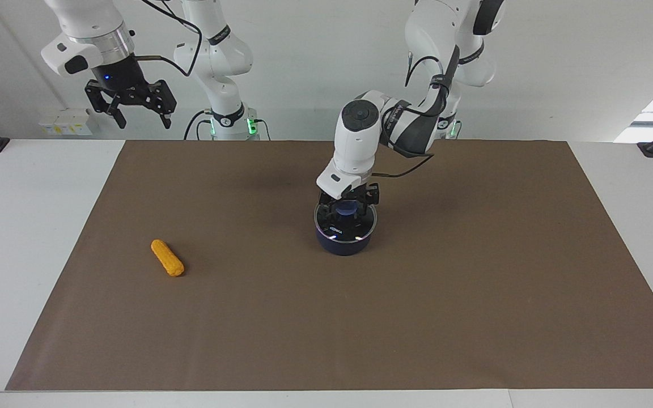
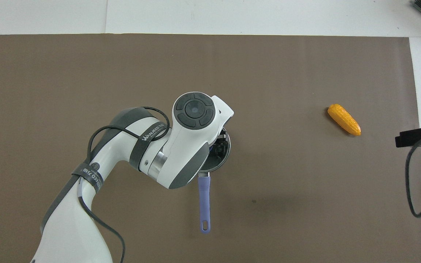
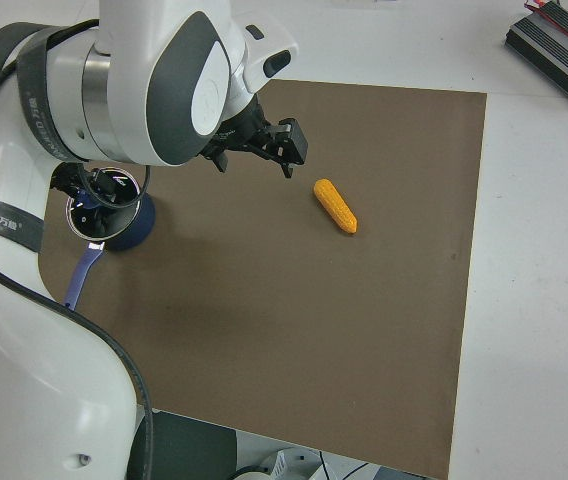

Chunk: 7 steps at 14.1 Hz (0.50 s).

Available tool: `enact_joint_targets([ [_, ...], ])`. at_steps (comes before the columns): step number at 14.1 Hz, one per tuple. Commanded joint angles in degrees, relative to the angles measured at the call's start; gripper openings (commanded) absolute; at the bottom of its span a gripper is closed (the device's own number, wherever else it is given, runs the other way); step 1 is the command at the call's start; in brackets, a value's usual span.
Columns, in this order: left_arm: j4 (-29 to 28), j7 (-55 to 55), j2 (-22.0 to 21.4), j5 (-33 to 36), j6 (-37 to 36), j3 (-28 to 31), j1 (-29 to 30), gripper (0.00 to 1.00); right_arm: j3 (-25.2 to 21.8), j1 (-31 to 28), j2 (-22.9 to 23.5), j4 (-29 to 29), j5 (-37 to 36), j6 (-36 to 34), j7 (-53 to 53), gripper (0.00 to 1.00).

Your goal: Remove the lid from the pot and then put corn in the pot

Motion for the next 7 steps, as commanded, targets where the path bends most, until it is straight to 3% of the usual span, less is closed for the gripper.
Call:
enact_joint_targets([
  [1, -0.02, -1.01, -0.11, -0.96, 0.49, 0.90, -0.88, 1.00, 0.12, -0.50, -1.52, -1.53, 0.16, -0.39, -1.65, 1.00],
  [4, 0.16, -1.10, -0.19, -0.96, -1.01, 0.90, -1.06, 0.99, 0.12, -0.50, -1.44, -1.44, 0.16, -0.30, -1.57, 1.00],
  [7, 0.16, -1.80, -0.19, -0.96, -2.06, 0.90, -1.06, 0.73, -0.06, -0.85, -1.00, -0.65, 0.16, -0.57, -1.04, 1.00],
])
